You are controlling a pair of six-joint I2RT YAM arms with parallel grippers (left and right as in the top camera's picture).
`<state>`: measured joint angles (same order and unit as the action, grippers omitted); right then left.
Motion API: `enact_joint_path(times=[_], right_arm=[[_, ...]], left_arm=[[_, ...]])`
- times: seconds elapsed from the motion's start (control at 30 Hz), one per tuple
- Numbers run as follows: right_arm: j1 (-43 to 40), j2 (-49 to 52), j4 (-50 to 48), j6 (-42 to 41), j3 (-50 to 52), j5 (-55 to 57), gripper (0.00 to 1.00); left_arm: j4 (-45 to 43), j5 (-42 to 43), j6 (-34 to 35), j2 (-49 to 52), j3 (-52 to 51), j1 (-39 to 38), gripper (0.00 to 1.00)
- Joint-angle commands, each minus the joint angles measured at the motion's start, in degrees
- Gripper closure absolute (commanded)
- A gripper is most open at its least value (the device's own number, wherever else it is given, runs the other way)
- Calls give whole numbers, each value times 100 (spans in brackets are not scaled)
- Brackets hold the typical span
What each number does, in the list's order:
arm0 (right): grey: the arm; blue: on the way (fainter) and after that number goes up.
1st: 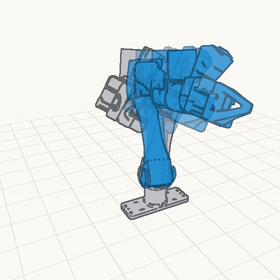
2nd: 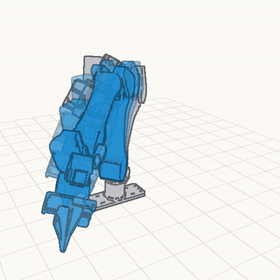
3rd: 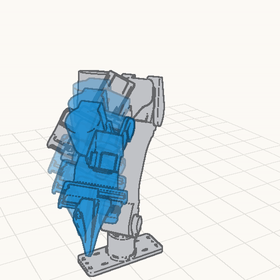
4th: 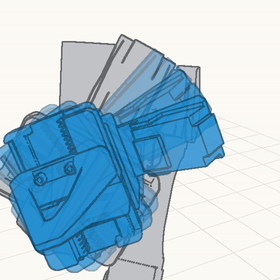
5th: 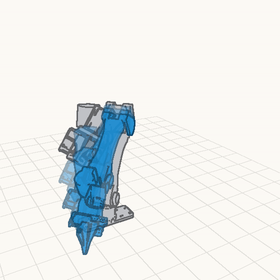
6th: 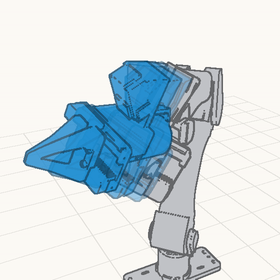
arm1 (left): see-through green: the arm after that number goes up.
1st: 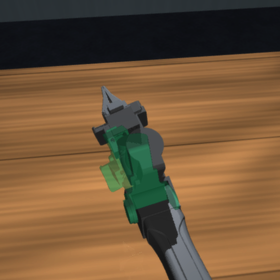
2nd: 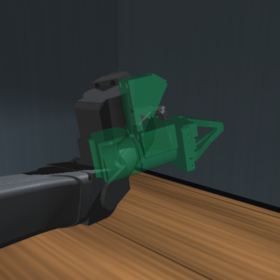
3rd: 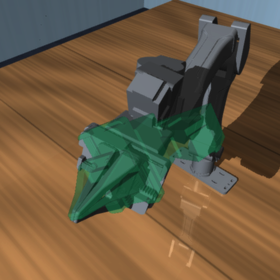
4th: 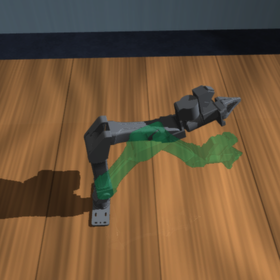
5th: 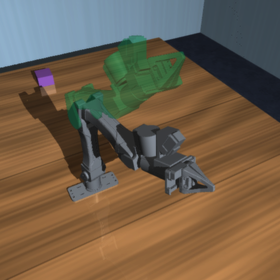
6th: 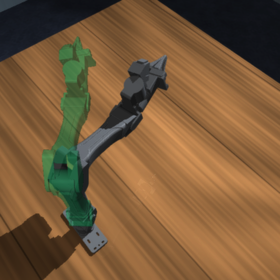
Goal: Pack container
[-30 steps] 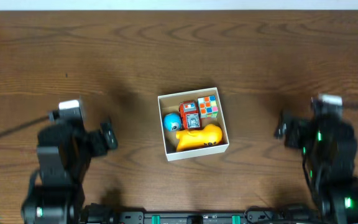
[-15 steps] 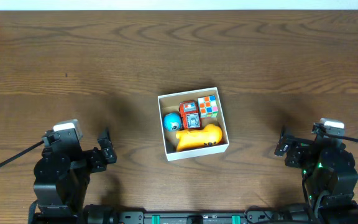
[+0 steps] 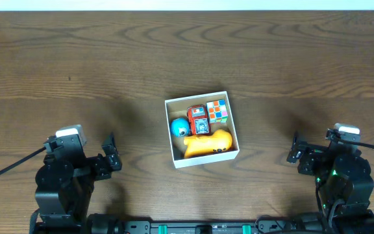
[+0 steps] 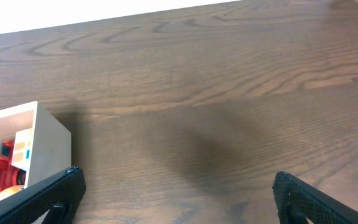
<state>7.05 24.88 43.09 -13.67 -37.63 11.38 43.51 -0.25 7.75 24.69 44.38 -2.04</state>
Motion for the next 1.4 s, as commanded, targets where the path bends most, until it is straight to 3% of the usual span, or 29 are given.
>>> enact_joint_path(times=[0.0, 0.37, 0.7, 0.77, 0.9, 1.17, 1.37], right_arm=[[87, -9, 7, -90, 57, -7, 1], [83, -186, 258, -83, 57, 44, 1], [-118, -2481, 306, 369, 601, -350, 1], [-162, -2371, 203, 372, 691, -398, 1], [-175, -2444, -776, 494, 1126, -509, 1], [-179, -2457, -4297, 824, 2800, -564, 1], [-177, -2457, -5272, 1043, 3735, -708, 1]], left_arm=[[11, -66, 72, -4, -24, -24, 2], [11, -66, 72, -4, -24, -24, 2], [11, -66, 72, -4, -24, -24, 2], [11, -66, 72, -4, -26, -24, 2], [11, -66, 72, -4, -24, -24, 2], [11, -66, 72, -4, -24, -24, 2], [11, -66, 72, -4, -24, -24, 2]])
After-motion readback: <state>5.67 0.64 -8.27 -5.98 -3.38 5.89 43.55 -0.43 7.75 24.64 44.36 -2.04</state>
